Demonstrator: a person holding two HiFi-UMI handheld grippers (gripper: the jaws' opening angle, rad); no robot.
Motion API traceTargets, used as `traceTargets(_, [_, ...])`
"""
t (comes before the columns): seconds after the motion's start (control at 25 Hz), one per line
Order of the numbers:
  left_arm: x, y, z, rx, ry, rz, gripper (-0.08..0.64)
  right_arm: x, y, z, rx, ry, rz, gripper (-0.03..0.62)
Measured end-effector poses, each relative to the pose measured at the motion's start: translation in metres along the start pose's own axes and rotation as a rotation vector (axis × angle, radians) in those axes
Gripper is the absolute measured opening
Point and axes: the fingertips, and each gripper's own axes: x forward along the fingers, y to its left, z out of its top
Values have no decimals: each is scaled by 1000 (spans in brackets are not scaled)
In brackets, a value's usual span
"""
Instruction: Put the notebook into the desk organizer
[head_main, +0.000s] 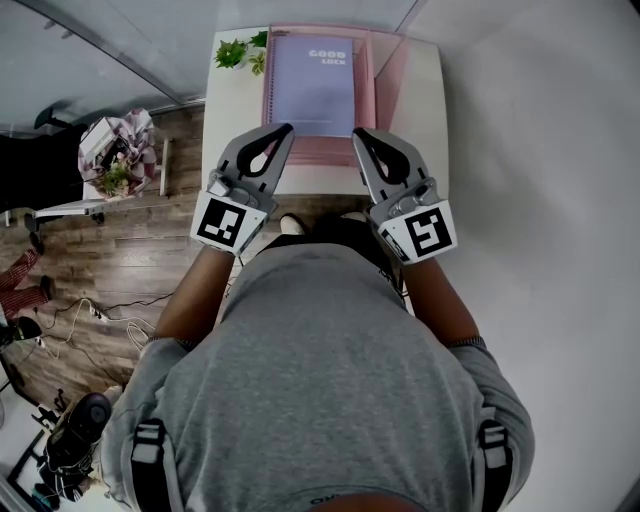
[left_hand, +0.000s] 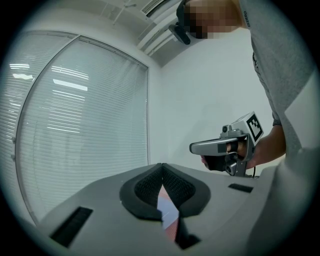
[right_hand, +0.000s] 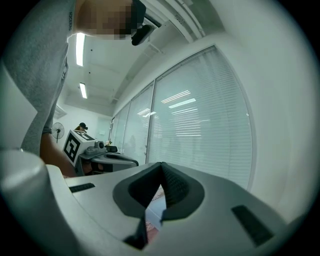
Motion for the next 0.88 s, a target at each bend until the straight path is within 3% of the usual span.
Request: traceTargets(0.88, [-1, 17, -7, -19, 20, -3, 20, 20, 0, 0, 17, 9, -4, 5])
